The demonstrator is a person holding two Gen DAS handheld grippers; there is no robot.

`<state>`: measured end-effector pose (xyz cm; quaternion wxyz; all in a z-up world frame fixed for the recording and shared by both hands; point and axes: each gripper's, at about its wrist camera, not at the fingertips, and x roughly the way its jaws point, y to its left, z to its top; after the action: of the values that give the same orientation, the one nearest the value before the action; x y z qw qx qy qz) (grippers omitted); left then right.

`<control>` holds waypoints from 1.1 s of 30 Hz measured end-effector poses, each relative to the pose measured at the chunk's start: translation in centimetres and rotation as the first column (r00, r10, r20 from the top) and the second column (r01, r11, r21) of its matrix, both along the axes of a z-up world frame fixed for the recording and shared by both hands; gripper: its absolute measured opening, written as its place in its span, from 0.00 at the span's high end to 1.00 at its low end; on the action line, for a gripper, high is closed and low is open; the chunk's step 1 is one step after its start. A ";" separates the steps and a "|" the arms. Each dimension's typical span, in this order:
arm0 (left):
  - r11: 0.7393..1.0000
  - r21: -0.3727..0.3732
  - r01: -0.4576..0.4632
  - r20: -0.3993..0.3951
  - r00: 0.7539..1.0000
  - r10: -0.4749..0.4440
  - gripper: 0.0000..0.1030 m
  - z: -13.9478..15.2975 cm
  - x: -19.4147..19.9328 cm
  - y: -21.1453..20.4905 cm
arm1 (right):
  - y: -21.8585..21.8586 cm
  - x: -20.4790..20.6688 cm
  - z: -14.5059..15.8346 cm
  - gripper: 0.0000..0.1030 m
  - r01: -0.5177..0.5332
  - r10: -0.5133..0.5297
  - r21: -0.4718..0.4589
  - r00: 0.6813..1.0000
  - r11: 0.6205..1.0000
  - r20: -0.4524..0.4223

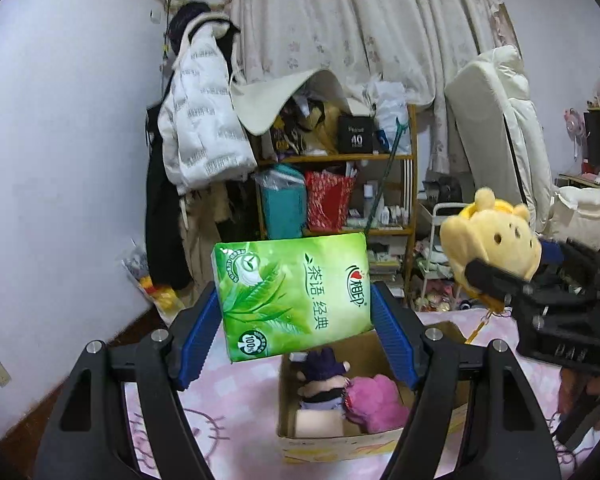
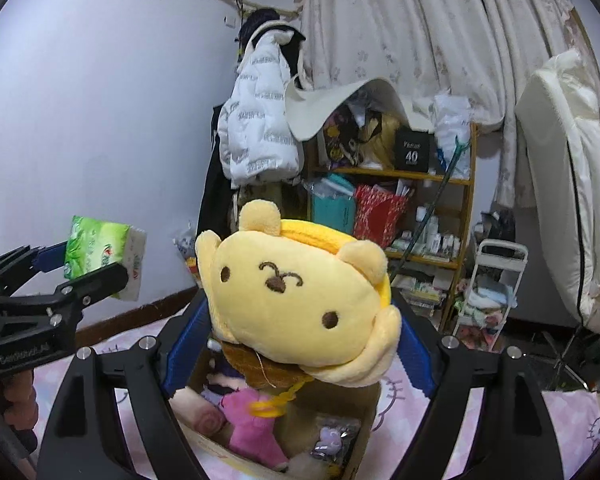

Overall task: Organize soft objects
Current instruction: 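Lift the tissue packet and yellow bear over the box with both tools, then open both tools to drop the packet and bear into the box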

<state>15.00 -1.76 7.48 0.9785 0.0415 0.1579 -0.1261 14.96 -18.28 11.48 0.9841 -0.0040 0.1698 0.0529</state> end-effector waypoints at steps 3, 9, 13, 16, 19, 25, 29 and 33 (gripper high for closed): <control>1.000 0.005 -0.001 -0.024 1.000 0.001 0.29 -1.2 1.0 -0.3 | -0.1 0.7 -2.1 0.14 -0.003 0.003 0.011 0.999 1.000 -0.042; 1.000 0.008 0.023 -0.117 0.993 -0.022 0.29 -4.4 3.0 -1.1 | -1.1 2.1 -6.1 0.14 0.006 -0.003 0.022 0.990 1.000 -0.142; 0.999 0.020 0.035 -0.179 0.983 -0.031 0.29 -6.6 4.3 -1.6 | -2.1 2.6 -7.5 0.14 0.014 -0.007 0.036 0.981 0.999 -0.193; 0.999 0.023 0.038 -0.217 0.976 -0.032 0.29 -7.8 5.1 -1.9 | -2.7 2.9 -8.4 0.14 0.021 -0.007 0.059 0.974 0.998 -0.228; 0.999 0.038 0.030 -0.231 0.973 -0.020 0.28 -8.7 5.4 -2.1 | -3.0 3.1 -9.1 0.13 0.021 0.001 0.083 0.966 0.996 -0.258; 0.996 0.075 0.048 -0.230 0.973 -0.030 0.26 -9.4 5.0 -2.3 | -3.2 2.8 -9.5 0.11 0.026 0.001 0.092 0.960 0.995 -0.281; 0.997 0.067 0.045 -0.233 0.972 -0.028 0.16 -9.4 4.7 -2.1 | -3.1 2.6 -9.8 0.05 0.050 -0.022 0.087 0.954 0.995 -0.300; 0.997 0.065 0.030 -0.193 0.981 -0.017 0.11 -8.8 4.0 -1.9 | -3.2 2.6 -10.2 0.04 0.052 -0.015 0.107 0.946 0.993 -0.323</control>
<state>18.97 -3.69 -1.29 0.9551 0.0643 0.2553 -0.1358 17.54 -21.47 1.25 0.9426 0.0636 0.3247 0.0458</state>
